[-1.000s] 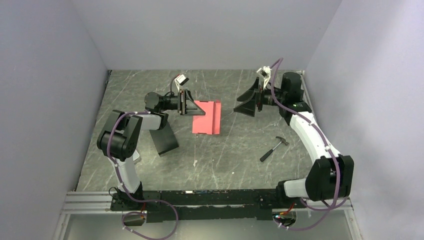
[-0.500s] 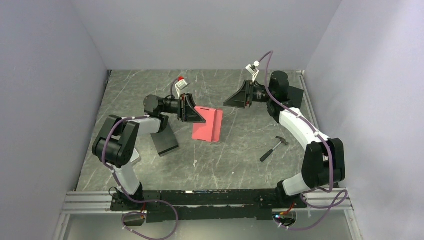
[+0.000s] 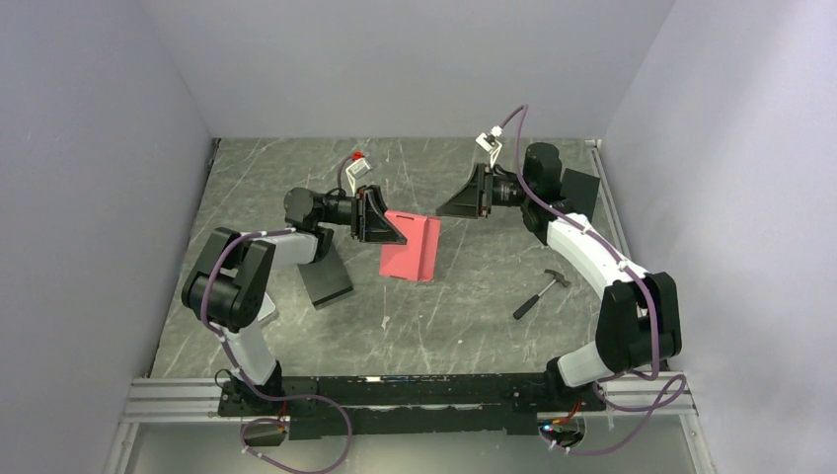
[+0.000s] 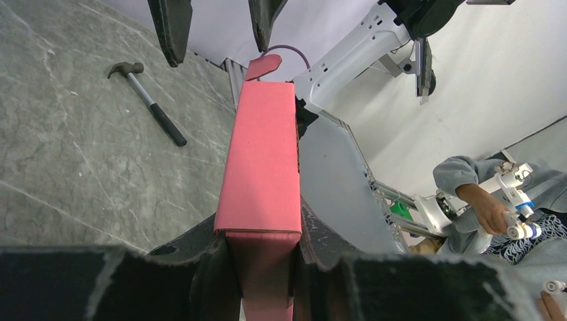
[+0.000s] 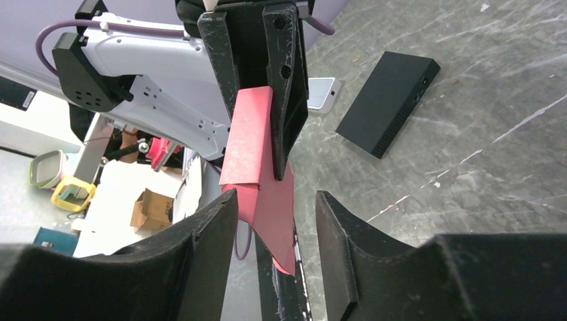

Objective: Fold the paper box

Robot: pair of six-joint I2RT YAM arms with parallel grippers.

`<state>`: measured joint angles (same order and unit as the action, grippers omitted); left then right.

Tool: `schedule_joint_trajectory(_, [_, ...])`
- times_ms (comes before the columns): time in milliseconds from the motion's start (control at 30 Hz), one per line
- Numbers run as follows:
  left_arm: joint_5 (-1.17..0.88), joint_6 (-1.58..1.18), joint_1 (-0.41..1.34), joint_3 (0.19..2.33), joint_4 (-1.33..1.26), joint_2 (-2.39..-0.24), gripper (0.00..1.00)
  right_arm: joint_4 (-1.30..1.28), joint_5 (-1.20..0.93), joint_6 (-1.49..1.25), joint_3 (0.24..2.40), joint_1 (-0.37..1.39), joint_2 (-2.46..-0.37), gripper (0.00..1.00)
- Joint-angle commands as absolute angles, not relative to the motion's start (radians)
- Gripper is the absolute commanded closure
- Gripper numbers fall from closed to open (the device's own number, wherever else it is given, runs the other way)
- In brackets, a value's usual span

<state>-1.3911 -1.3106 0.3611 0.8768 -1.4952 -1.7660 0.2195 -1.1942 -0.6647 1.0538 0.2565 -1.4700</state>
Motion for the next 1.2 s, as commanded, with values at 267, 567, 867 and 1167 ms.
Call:
schedule_joint_trajectory(267, [-1.394,-1.284,0.365,0.874,-1.552,-1.728,0.94,0.162,-1.19,-0.591,1.081,0.287,-1.444,0.57])
schedule_joint_trajectory(567, [-1.392,-1.285,0.364,0.877,-1.551,-1.727,0.94,0.096,-1.17,-0.536,1.095,0.297,-1.44,0.61])
schedule_joint_trajectory(867, [-1.391,-1.288,0.362,0.872,-1.551,-1.725,0.94,0.061,-1.161,-0.489,1.116,0.293,-1.416,0.53])
schedule_joint_trajectory(1167, [-1.385,-1.285,0.364,0.862,-1.552,-1.709,0.93,0.191,-1.197,-0.594,1.07,0.278,-1.39,0.54])
